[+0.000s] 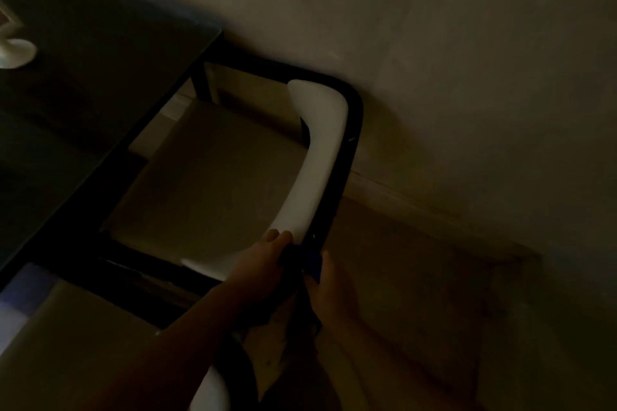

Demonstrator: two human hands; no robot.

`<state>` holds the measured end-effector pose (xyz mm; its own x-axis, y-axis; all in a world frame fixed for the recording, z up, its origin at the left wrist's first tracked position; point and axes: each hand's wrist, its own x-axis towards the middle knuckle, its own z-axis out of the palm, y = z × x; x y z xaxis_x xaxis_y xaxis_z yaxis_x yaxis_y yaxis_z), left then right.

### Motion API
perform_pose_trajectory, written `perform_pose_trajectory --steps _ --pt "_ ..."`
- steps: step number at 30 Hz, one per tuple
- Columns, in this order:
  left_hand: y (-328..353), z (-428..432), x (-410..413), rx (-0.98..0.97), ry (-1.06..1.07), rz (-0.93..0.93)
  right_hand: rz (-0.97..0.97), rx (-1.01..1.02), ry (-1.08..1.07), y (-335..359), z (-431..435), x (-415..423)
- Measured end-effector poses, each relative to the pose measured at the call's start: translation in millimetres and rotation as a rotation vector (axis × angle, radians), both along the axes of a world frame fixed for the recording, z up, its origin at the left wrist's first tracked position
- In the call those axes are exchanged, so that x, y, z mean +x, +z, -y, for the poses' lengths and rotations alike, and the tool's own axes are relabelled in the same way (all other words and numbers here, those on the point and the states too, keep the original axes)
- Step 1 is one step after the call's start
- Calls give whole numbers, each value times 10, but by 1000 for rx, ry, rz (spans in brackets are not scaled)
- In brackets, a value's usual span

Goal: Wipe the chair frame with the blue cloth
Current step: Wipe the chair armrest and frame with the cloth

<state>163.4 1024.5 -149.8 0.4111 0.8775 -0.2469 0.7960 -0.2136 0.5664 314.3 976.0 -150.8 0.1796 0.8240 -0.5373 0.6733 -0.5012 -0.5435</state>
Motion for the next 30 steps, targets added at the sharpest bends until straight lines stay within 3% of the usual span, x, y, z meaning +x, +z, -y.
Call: perform_pose_trajectory --steps 7,13,19,23,28,30 --pt "-107 -278 143 -56 -64 -39 49 -16 155 -236 -253 247" --pt "-169 -711 567 61 -30 -27 -5 31 -33 -265 -718 466" --pt "-255 -1523 1023 200 42 20 63 101 -62 -404 -1538 847" --pt "-298 -2126 1290 219 26 34 33 257 -249 -472 -2066 1002" --pt "-267 -2937 1657 257 13 30 97 275 -345 -414 -2943 1295" --pt "-259 -3311 1816 251 31 12 194 332 -274 -351 -3351 1419"
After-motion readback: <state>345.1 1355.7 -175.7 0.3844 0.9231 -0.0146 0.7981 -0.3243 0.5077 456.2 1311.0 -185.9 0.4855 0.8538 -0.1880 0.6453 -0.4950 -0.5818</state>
